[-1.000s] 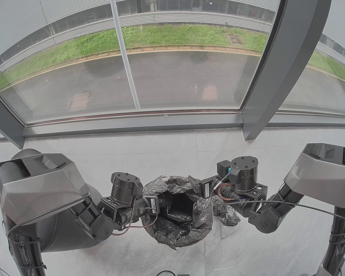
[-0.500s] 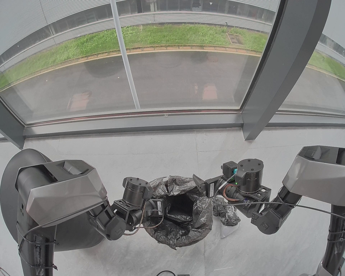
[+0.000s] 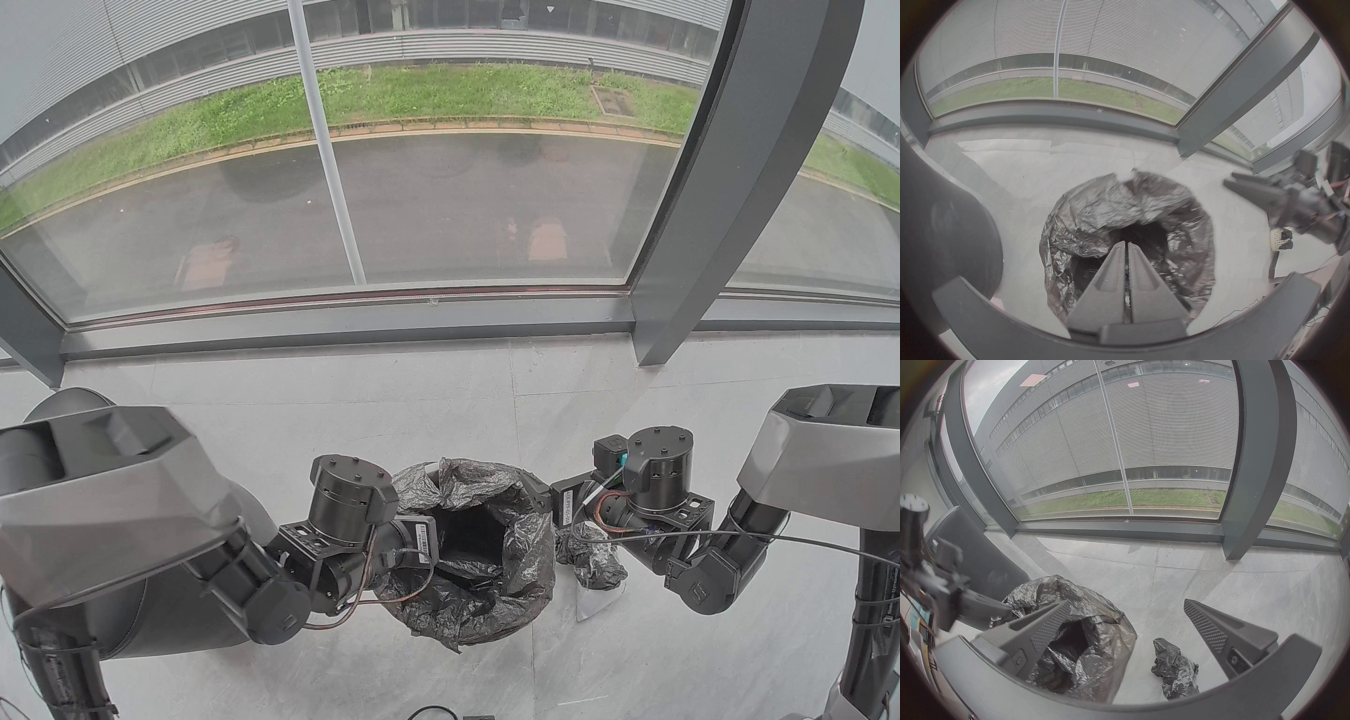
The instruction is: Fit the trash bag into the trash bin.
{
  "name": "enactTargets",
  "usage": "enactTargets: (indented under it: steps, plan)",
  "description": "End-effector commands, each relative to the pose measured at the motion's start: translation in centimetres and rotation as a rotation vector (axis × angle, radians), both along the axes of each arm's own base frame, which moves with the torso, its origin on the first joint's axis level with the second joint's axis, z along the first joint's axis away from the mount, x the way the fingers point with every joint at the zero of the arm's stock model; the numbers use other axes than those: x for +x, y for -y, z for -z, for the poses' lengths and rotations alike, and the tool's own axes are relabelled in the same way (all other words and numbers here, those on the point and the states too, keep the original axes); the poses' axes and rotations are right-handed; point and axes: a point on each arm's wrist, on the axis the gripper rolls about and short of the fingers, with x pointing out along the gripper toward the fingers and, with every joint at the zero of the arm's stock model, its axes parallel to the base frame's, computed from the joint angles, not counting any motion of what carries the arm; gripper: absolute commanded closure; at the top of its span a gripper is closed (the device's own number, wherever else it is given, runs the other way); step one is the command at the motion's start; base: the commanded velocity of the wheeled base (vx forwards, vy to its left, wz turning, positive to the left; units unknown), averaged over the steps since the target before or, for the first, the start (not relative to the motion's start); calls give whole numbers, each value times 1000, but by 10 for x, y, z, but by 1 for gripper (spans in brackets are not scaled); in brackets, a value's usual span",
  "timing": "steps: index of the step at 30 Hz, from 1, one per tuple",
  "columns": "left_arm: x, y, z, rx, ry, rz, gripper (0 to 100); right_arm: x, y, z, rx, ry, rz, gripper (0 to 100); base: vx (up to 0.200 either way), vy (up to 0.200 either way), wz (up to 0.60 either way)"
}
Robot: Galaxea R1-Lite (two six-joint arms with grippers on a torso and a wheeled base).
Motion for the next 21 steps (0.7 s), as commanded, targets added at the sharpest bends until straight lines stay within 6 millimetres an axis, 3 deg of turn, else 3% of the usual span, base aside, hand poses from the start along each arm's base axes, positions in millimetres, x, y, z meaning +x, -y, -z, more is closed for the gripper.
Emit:
enactTargets:
  steps: [1,4,5,8,9,10,15,21]
  plan:
    - [-62,-17,-87,-116,161,75,100,2,23,10,-36,-43,77,0,0,0,0]
    - [-82,-35,-115,-163,225,74,100,5,37,13,-57,-57,132,0,0,0,0]
    - [-97,-49,-129,-183,258,71,100,9,49,16,-74,-72,162,0,0,0,0]
    - [-124,-75,-142,-201,289,60,100,19,70,20,-133,-83,197,0,0,0,0]
    - [-124,-75,-142,-201,289,60,100,19,70,20,-133,-83,197,0,0,0,0]
    - [-140,-88,-145,-203,294,60,100,28,79,21,-183,-90,193,0,0,0,0]
    - [-159,-111,-150,-197,297,37,100,49,80,24,-292,-162,90,0,0,0,0]
    - [-172,-131,-160,-238,330,11,100,94,59,24,-381,-234,0,0,0,0,0]
